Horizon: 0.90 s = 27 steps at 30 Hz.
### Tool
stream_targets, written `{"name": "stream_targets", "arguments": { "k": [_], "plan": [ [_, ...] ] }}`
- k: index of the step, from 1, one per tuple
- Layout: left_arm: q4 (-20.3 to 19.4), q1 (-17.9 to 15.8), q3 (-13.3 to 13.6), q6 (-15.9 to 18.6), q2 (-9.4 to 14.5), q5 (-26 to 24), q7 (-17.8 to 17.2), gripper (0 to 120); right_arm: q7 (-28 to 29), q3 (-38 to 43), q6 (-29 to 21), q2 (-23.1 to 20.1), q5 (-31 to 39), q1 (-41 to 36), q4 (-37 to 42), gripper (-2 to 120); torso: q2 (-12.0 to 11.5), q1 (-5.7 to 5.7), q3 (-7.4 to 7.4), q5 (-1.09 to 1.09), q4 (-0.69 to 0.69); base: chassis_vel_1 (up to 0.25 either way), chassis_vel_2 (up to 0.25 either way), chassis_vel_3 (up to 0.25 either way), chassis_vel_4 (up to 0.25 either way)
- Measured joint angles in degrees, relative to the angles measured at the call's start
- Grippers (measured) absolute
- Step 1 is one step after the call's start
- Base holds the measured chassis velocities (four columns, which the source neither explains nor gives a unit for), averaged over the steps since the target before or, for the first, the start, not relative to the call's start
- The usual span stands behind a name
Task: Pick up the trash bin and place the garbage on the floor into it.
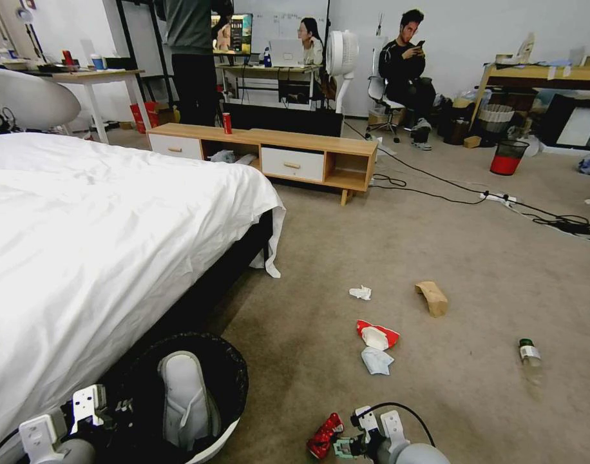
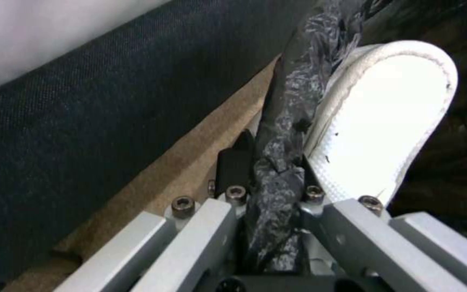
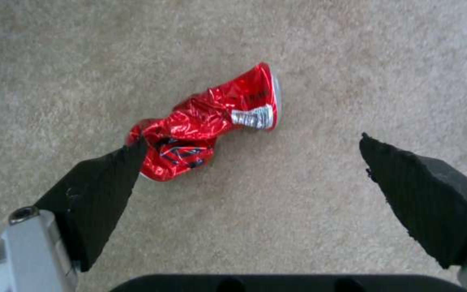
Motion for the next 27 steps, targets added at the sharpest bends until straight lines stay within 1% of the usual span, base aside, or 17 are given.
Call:
{"name": "stream_targets", "arguments": {
  "k": [12,27],
  "plan": [
    [-0.05,0.04,-0.04,0.00,0.09,0.01,-0.04,2,1.77,-1.54,0.48,2.41,2.64,1.84,-2.88,100,0.00,0.00,0.00,0.00,0.00,0.000,0.000,0.000,0.000],
    [-0.02,0.03,-0.17,0.00,0.18,-0.50,-0.11,2,2.29,-3.38,2.10,6.17,4.54,4.50,-9.71,100,0.00,0.00,0.00,0.00,0.00,0.000,0.000,0.000,0.000]
  ]
}}
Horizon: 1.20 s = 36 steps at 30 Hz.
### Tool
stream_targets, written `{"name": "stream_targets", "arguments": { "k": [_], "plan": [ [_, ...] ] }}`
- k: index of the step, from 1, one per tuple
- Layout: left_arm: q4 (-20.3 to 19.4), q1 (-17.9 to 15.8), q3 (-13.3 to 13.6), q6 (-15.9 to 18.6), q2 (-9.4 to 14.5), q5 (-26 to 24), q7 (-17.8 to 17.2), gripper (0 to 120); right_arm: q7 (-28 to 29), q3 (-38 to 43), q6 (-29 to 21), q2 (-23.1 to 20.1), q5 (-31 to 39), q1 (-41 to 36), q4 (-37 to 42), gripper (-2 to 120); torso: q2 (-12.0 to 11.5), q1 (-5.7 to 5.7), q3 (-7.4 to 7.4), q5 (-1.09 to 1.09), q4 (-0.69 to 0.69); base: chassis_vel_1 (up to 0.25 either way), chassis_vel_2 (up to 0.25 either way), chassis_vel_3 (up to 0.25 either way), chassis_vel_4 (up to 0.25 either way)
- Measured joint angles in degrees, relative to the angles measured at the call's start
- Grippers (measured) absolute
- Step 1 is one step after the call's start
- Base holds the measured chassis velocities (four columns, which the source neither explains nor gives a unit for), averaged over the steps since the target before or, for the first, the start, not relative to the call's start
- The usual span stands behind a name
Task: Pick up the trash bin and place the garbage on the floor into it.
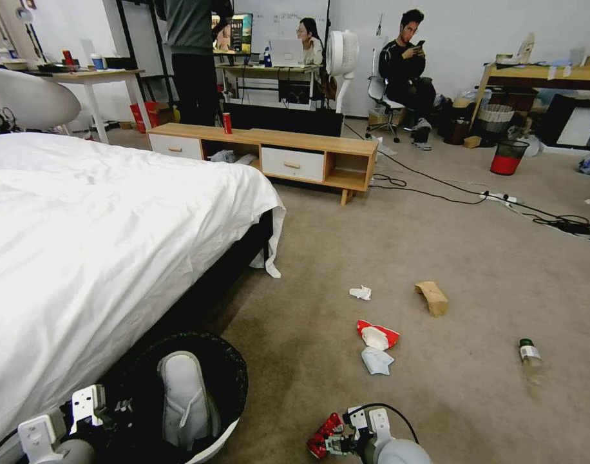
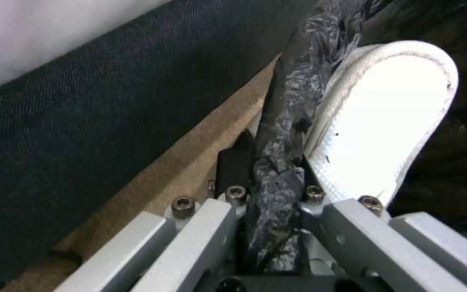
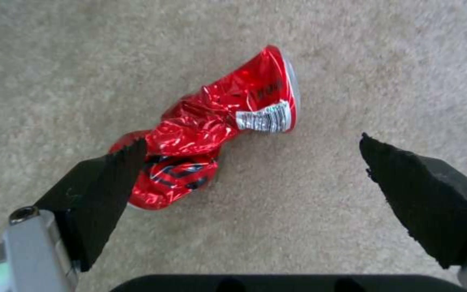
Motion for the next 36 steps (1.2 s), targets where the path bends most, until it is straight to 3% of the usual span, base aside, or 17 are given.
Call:
{"name": "stream_targets", "arguments": {
  "k": [11,36],
  "plan": [
    [0.24,-0.20,-0.01,0.00,0.32,-0.31,-0.12,2,-0.40,-1.54,1.25,3.49,0.76,1.99,-5.39,100,0.00,0.00,0.00,0.00,0.00,0.000,0.000,0.000,0.000],
    [0.96,-0.61,0.22,0.00,0.57,-0.38,-0.08,2,-0.72,-3.66,2.81,8.37,2.45,5.23,-9.10,99,-0.01,0.00,0.00,0.00,0.00,0.000,0.000,0.000,0.000]
  ]
}}
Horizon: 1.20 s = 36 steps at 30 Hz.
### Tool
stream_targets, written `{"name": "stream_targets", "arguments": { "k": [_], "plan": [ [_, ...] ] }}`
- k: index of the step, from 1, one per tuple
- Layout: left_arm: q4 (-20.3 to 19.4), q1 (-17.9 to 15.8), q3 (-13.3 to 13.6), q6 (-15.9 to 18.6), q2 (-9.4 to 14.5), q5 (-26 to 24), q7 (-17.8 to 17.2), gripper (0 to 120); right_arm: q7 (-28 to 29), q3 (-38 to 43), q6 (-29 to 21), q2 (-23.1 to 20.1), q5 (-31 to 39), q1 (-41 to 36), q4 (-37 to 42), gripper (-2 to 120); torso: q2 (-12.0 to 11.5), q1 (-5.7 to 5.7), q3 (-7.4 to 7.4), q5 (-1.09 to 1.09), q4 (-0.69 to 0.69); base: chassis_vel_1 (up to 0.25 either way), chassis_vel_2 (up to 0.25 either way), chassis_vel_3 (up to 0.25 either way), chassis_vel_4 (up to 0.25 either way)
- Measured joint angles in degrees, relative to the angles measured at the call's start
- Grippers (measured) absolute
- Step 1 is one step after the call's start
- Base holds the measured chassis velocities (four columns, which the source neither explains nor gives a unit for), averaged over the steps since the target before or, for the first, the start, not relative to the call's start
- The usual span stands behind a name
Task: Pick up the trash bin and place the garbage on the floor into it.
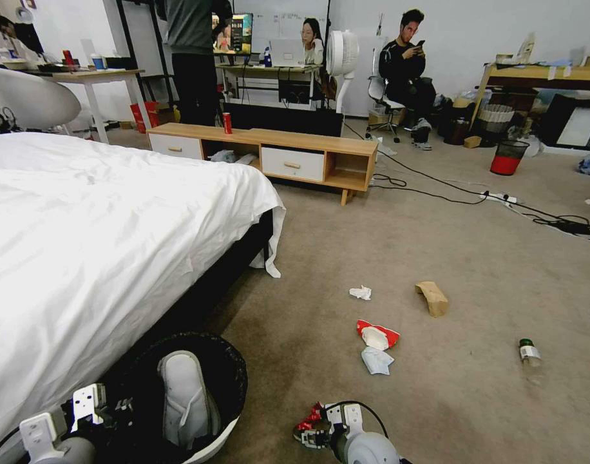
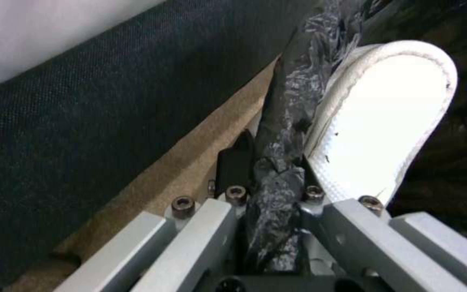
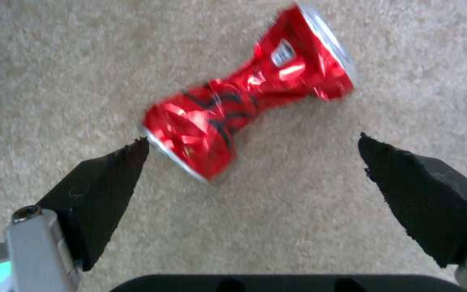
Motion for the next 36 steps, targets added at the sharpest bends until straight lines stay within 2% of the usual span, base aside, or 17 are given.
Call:
{"name": "stream_targets", "arguments": {
  "k": [29,36],
  "plan": [
    [0.01,0.17,0.15,0.00,0.26,-0.83,0.09,2,1.51,1.97,0.31,5.16,4.15,1.74,-4.26,99,0.00,0.00,0.00,0.00,0.00,0.000,0.000,0.000,0.000],
    [0.60,-0.40,0.38,0.00,0.62,-1.27,-0.02,2,1.98,3.36,0.15,4.59,4.37,0.13,-4.55,99,0.00,0.00,0.00,0.00,-0.01,0.000,0.000,0.000,0.000]
  ]
}}
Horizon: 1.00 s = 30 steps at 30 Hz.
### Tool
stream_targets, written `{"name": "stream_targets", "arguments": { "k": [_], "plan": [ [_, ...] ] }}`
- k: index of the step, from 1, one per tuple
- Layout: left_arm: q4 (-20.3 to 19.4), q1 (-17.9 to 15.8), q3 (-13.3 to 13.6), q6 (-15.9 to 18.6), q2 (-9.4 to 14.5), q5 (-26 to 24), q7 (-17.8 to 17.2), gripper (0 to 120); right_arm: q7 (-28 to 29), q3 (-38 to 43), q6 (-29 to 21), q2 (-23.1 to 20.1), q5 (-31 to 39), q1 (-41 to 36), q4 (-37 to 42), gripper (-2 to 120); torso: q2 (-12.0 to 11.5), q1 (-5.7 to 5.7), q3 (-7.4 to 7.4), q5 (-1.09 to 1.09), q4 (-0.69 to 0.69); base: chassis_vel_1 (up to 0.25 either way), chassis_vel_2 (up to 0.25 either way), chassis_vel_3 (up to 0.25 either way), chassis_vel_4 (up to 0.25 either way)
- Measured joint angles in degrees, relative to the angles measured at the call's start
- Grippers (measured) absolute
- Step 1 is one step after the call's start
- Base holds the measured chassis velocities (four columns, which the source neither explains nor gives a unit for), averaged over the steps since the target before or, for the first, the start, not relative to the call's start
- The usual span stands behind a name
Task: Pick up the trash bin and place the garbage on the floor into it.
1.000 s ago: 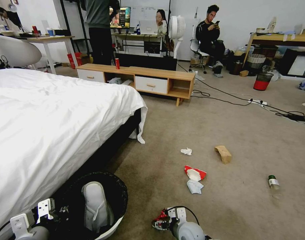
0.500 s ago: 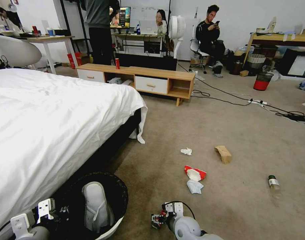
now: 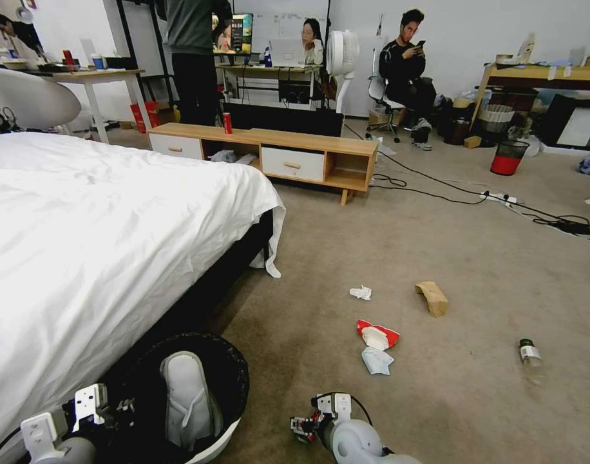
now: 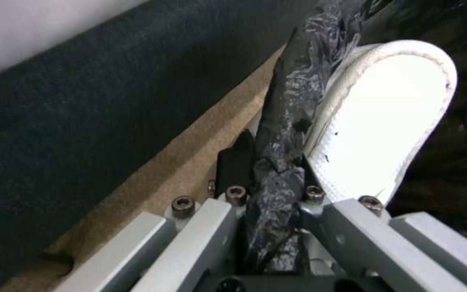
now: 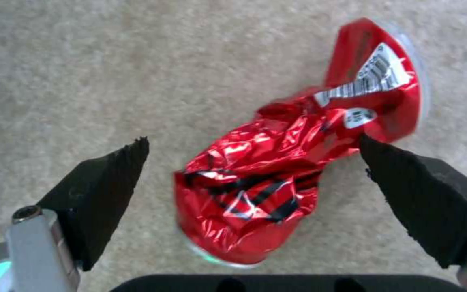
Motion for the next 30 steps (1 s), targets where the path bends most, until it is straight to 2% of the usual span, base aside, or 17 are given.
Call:
{"name": "stream_targets", "arguments": {
  "k": [6,20,22,23,24,30],
  "plan": [
    [0.38,-0.14,0.27,0.00,-0.14,0.01,0.00,2,1.29,1.26,-0.10,0.64,2.23,-0.22,-1.29,99,0.00,0.00,0.00,0.00,0.01,0.000,0.000,0.000,0.000],
    [0.63,-0.23,0.21,0.00,-0.05,-0.03,0.00,2,1.15,1.95,0.33,2.23,1.91,0.54,-4.40,97,0.00,0.00,0.00,0.00,0.00,0.000,0.000,0.000,0.000],
    [0.66,-0.22,0.17,0.00,-0.05,-0.05,0.00,2,0.79,1.90,0.35,2.69,1.70,1.00,-5.07,90,0.00,0.00,0.00,0.00,0.01,0.000,0.000,0.000,0.000],
    [0.67,-0.22,0.19,0.00,-0.11,-0.05,0.00,2,0.74,1.80,0.36,3.15,1.82,1.35,-5.54,81,0.00,0.00,0.00,0.00,0.01,0.000,0.000,0.000,0.000],
    [0.67,-0.22,0.19,0.00,-0.11,-0.05,0.00,2,0.74,1.80,0.36,3.15,1.82,1.35,-5.54,81,0.00,0.00,0.00,0.00,0.01,0.000,0.000,0.000,0.000],
    [0.67,-0.14,0.34,0.00,-0.21,-0.07,0.04,2,0.50,1.12,0.38,4.45,1.80,2.15,-7.60,62,0.01,0.00,0.00,-0.03,0.00,0.000,0.000,0.000,0.000]
  ]
}}
